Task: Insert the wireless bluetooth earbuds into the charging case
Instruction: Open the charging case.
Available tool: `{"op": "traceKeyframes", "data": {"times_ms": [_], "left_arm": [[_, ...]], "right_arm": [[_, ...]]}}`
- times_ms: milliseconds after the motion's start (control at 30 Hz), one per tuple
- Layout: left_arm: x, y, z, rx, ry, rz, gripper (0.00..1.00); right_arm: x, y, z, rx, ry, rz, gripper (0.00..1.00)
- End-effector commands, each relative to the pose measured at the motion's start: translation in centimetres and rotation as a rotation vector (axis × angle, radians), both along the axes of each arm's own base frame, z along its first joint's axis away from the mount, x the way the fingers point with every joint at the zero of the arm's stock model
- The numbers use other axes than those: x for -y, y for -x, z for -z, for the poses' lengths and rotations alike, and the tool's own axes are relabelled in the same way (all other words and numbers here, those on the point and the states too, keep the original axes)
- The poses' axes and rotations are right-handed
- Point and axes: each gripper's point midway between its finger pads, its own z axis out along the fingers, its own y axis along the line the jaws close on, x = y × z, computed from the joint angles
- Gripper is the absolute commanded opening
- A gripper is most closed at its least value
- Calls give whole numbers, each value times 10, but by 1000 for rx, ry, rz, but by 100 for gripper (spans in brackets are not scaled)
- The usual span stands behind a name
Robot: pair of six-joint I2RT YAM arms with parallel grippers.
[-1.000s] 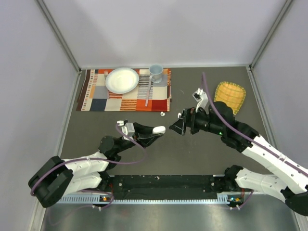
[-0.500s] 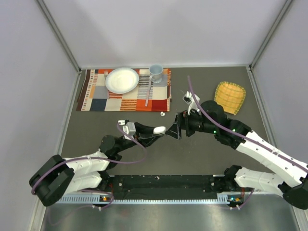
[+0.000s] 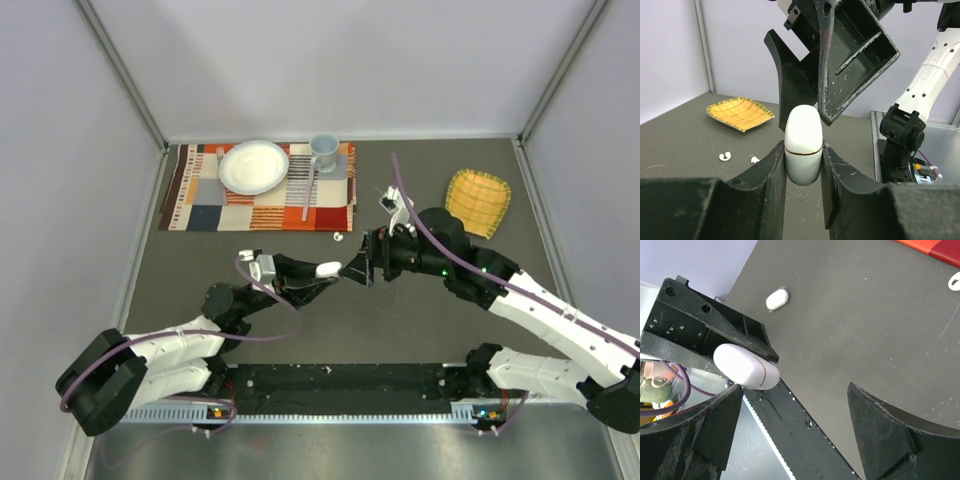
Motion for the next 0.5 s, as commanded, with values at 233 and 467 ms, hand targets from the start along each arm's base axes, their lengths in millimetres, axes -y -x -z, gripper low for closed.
{"op": "traceKeyframes", "data": {"times_ms": [233,467], "left_arm": [[-19,40,-78,300,235,84,0],[-15,51,-75,322,210,150,0]], "right_arm": [[-2,-12,-2,-18,-45,98,86],[-3,-19,-21,-2,-87,135,87]]}}
